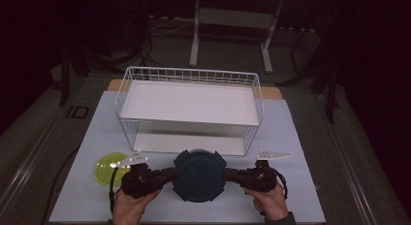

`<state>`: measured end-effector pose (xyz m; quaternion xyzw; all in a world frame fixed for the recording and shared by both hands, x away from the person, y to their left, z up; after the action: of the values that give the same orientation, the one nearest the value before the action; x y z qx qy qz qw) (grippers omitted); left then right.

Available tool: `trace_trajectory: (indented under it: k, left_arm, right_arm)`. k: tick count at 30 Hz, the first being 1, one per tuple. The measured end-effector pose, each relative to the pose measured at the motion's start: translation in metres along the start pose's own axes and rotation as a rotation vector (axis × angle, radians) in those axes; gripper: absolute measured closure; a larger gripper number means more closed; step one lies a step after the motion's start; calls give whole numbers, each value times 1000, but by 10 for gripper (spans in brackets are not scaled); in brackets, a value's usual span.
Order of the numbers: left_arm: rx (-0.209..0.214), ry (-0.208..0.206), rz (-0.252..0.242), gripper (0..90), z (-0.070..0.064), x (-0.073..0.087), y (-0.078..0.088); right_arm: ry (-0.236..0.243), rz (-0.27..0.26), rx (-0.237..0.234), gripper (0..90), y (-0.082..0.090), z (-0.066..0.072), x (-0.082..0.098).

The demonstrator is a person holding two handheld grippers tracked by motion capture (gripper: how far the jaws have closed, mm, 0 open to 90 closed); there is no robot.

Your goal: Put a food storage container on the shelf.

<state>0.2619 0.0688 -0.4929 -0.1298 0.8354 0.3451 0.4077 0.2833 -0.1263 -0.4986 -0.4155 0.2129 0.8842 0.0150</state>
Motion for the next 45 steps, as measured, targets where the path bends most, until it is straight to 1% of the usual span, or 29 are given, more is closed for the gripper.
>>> trace_trajectory:
  k: [2,5,6,8,9,10,11,12,13,15,17,18,19,20,28,29,30,31,34,35,36,37,41,45]
  left_arm:
    - [-3,-11,-7,753,-2,-6,3]
    - [-3,-19,-11,753,-3,-10,5]
    - [-4,-22,-21,753,-4,-16,8]
    - [-7,-32,-27,753,-6,-21,12]
    - [-8,-34,-31,753,-6,-23,13]
    - [-10,-40,-33,753,-7,-26,15]
    - [-11,-40,-39,753,-8,-28,17]
    - [-13,-40,-37,753,-8,-30,19]
    - [-16,-40,-41,753,-8,-32,21]
    - [-17,-47,-49,753,-9,-37,24]
    - [-19,-50,-52,753,-10,-39,26]
    - [-21,-55,-58,753,-10,-44,29]
    - [-22,-55,-63,753,-11,-46,30]
    - [-23,-55,-70,753,-12,-49,32]
    - [-26,-81,-98,753,-18,-72,43]
    - [-26,-81,-98,753,-18,-72,43]
    - [-28,-85,-106,753,-19,-79,45]
    - [-28,-86,-108,753,-20,-81,46]
    - [-25,-87,-114,753,-21,-90,48]
    - [-25,-87,-114,753,-21,-90,48]
    - [-22,-86,-119,753,-21,-96,49]
    - [-22,-87,-121,753,-22,-98,50]
    - [-26,-96,-135,753,-24,-109,56]
    - [-26,-100,-145,752,-24,-120,59]
  right_arm:
    - [7,-9,-1,748,2,2,-6]
    - [11,-11,-3,748,2,3,-7]
    - [13,-13,-2,747,3,5,-10]
    - [30,-22,-5,747,5,11,-21]
    - [30,-22,-5,747,5,11,-21]
    - [40,-25,-7,748,5,14,-26]
    - [40,-25,-7,748,5,14,-26]
    - [49,-27,-5,748,6,17,-31]
    - [49,-27,-5,748,6,17,-31]
    - [58,-32,-7,748,6,22,-38]
    - [58,-32,-7,748,6,22,-38]
    - [62,-34,-8,748,6,23,-41]
    - [69,-41,-9,748,7,27,-48]
    - [69,-41,-9,748,7,27,-48]
    - [101,-57,-10,748,13,39,-72]
    - [101,-57,-10,748,13,39,-72]
    - [102,-58,-11,748,14,40,-75]
    - [100,-64,-13,748,15,42,-80]
    - [102,-71,-11,748,17,44,-88]
    - [102,-71,-11,748,17,44,-88]
    - [103,-71,-8,748,18,44,-91]
    - [103,-72,-7,748,19,46,-97]
    - [98,-78,-15,748,21,50,-107]
    - [106,-87,-11,748,23,54,-118]
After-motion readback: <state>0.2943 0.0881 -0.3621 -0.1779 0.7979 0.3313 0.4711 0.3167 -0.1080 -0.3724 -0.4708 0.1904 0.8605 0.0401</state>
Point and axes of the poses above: each handheld gripper's, and its own axes: y roughly backward along the jaws, x roughly out of its underside, z roughly to its left, the point moved 10 cm from there along -y, roughly forward along the jaws, and after that the axes turned 4 degrees about -x, right-handed, at the moved point
